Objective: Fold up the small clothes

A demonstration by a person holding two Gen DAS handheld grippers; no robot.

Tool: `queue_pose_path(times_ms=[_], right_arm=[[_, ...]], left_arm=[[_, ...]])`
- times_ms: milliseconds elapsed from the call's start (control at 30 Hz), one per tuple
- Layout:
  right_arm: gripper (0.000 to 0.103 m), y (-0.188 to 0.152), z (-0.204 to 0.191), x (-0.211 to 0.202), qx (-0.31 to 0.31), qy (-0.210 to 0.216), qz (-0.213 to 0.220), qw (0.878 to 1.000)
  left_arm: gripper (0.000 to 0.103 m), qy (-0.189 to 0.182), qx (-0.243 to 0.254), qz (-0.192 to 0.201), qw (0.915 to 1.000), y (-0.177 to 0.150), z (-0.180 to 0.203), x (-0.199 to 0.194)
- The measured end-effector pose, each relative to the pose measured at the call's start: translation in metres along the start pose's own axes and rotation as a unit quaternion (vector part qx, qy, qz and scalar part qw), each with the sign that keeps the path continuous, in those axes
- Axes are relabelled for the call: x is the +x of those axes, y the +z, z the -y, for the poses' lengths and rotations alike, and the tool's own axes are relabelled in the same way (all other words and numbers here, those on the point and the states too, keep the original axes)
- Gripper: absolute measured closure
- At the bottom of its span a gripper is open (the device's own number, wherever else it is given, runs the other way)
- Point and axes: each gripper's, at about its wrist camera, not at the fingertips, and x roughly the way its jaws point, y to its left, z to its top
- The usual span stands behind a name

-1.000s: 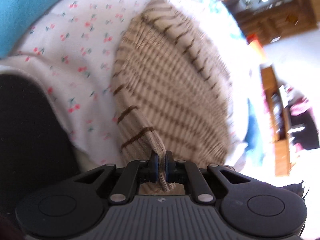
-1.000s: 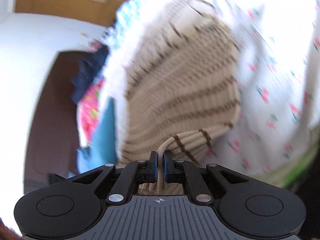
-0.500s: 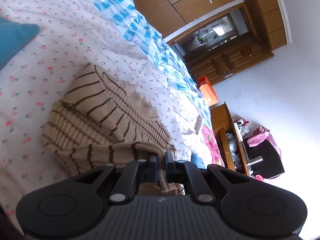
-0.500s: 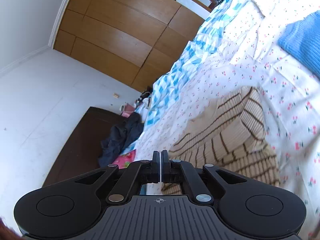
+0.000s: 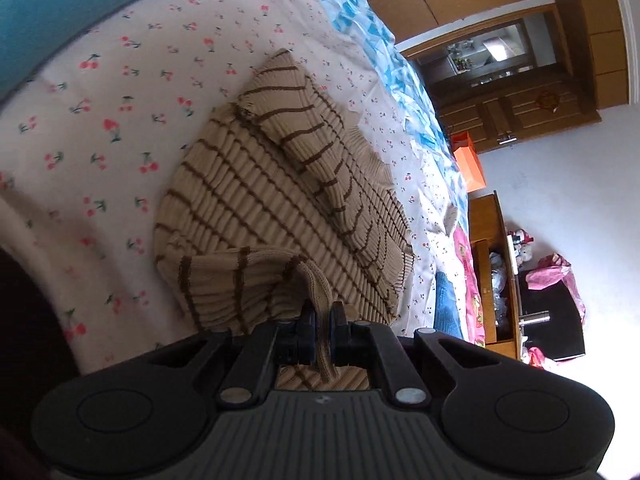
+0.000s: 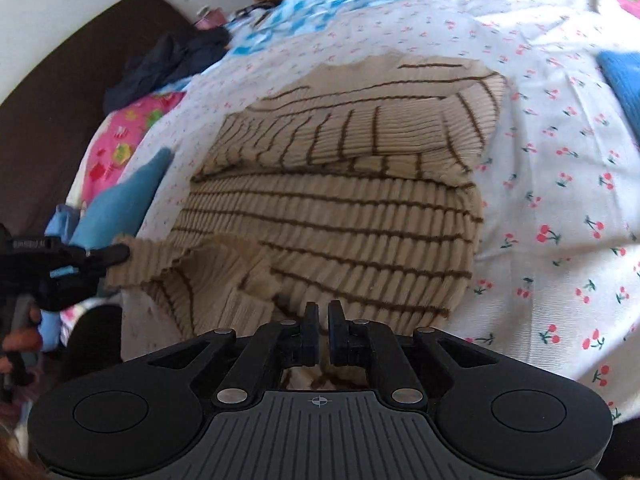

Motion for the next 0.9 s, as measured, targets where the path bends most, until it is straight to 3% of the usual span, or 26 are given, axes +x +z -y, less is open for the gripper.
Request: queue_pose_path(times_ms=[133, 367, 467, 533, 567, 667, 767, 900], right_arm=[[0.086, -0.012, -0.032, 0.010, -0.104, 0.013, -0.031, 0.994], [0.086, -0.033, -0.069, -0.001, -0.212, 0.041, -0.065, 0.974], [0.085, -0.034, -0.068, -0.011, -0.225, -0.014, -0.024, 0.974], [0.085, -0.031, -0.065, -0.012, -0.215, -0.025, -0.003, 0.976], [0.085, -0.029, -0.066, -0.011, -0.213, -0.021, -0.002, 0.977], [0.064, -0.028, -0.073, -0.001, -0.239, -0.012, -0.004, 0.971], [0.063, -0.030, -0.082, 0.011, -0.286, -0.012, -0.006, 0.958], [0.065, -0.025, -0.087, 0.033, -0.292, -0.039, -0.019, 0.955]], left_arm=[[0.090, 0.016, -0.017, 0.014, 0.9996, -0.011, -0.016, -0.023], [0.090, 0.029, -0.054, 0.034, 0.9976, -0.027, -0.040, -0.054], [0.090, 0.035, -0.070, 0.028, 0.9965, -0.034, -0.049, -0.057], [0.091, 0.034, -0.073, 0.023, 0.9965, -0.038, -0.051, -0.055], [0.091, 0.032, -0.070, 0.022, 0.9968, -0.038, -0.050, -0.053], [0.091, 0.021, -0.064, 0.020, 0.9975, -0.038, -0.044, -0.050], [0.091, 0.019, -0.058, 0.020, 0.9980, -0.038, -0.041, -0.049], [0.090, 0.016, -0.060, 0.020, 0.9979, -0.038, -0.042, -0.048]])
